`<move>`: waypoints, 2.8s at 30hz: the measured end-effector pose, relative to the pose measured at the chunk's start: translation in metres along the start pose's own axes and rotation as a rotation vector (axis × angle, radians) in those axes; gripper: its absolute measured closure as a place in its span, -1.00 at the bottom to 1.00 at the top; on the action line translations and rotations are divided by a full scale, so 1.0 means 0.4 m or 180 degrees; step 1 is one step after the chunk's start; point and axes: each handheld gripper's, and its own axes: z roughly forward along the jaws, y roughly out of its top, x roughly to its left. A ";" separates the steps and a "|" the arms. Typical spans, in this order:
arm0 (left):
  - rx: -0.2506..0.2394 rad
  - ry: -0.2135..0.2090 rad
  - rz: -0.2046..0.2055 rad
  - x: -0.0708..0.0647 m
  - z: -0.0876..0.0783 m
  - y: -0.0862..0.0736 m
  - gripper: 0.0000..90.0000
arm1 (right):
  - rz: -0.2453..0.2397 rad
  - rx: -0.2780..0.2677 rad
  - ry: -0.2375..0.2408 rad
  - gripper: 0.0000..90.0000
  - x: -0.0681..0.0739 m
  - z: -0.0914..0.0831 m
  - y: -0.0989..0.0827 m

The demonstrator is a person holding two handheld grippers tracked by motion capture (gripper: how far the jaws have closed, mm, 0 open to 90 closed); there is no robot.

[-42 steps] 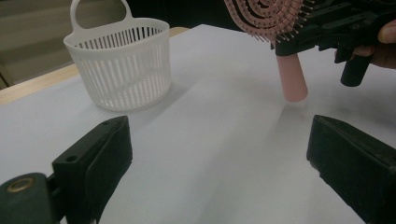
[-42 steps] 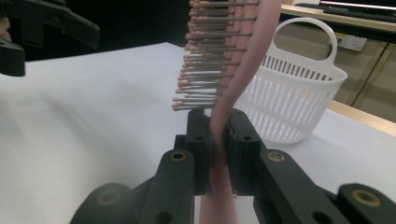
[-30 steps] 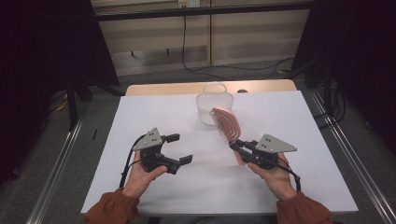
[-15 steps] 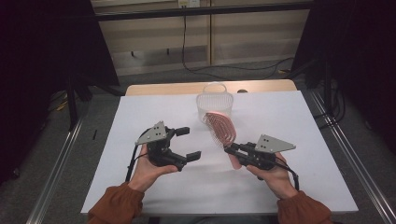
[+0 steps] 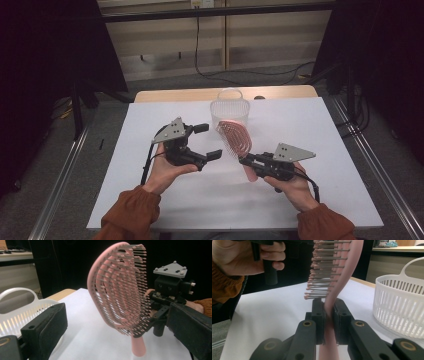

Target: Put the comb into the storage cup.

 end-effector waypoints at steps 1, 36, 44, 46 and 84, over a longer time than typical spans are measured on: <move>-0.0009 -0.0028 0.0015 0.003 0.004 0.003 -0.93 | 0.0020 -0.0005 0.0037 0.82 0.000 0.002 -0.001; 0.0099 -0.0645 0.0039 0.005 0.040 0.002 -0.50 | -0.0004 0.0103 0.0581 0.82 0.026 0.040 -0.008; 0.0135 -0.0801 0.0043 0.002 0.046 -0.002 -0.17 | 0.0035 0.0045 0.0657 0.82 0.024 0.039 -0.007; 0.0130 -0.0799 0.0042 0.003 0.047 -0.002 -0.12 | 0.0016 0.0048 0.0647 0.82 0.023 0.037 -0.006; -0.0062 -0.0856 -0.0102 -0.015 0.056 0.003 0.41 | 0.0112 0.0002 0.0580 0.70 0.018 0.042 -0.007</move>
